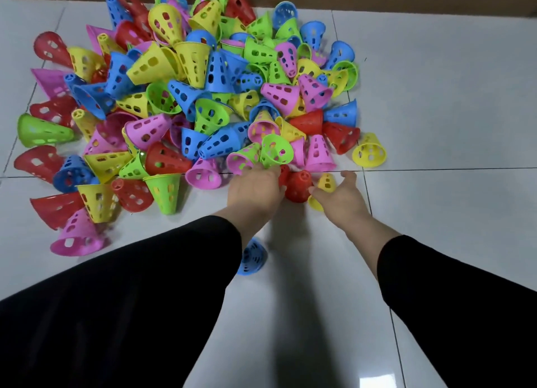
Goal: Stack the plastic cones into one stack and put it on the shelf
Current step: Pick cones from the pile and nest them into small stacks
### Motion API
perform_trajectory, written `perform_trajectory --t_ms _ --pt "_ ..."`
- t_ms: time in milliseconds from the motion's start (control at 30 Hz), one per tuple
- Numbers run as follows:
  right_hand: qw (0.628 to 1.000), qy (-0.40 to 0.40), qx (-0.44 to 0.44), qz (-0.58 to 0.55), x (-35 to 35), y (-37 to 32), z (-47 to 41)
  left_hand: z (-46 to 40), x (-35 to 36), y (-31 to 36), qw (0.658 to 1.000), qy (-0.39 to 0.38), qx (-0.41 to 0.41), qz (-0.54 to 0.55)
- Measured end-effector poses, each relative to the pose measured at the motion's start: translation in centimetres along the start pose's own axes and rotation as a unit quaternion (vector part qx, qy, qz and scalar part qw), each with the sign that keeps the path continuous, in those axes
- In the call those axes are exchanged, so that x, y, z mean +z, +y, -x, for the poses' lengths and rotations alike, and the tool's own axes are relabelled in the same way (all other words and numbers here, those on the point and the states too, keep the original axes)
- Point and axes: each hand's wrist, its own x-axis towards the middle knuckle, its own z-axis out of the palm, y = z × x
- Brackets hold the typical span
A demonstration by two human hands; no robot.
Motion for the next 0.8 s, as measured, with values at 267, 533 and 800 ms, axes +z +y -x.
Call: perform_trajectory --t_ms 267,533,800 --pt "0.998 -0.024 0.055 -0.035 -1.1 0.7 1.4 0.0 -0.4 1.0 0.997 -0.040 -0.041 0.049" --pt "0.982 -0.019 0.016 -0.188 -2.7 -1.5 3.8 3.0 -5.2 -0.4 0.866 -0.057 -0.181 0.463" --pt "0.966 -0.140 -0.143 -0.166 0.8 -2.8 9.5 8.1 -6.4 -8.1 0.723 -0.027 -0.262 0.639"
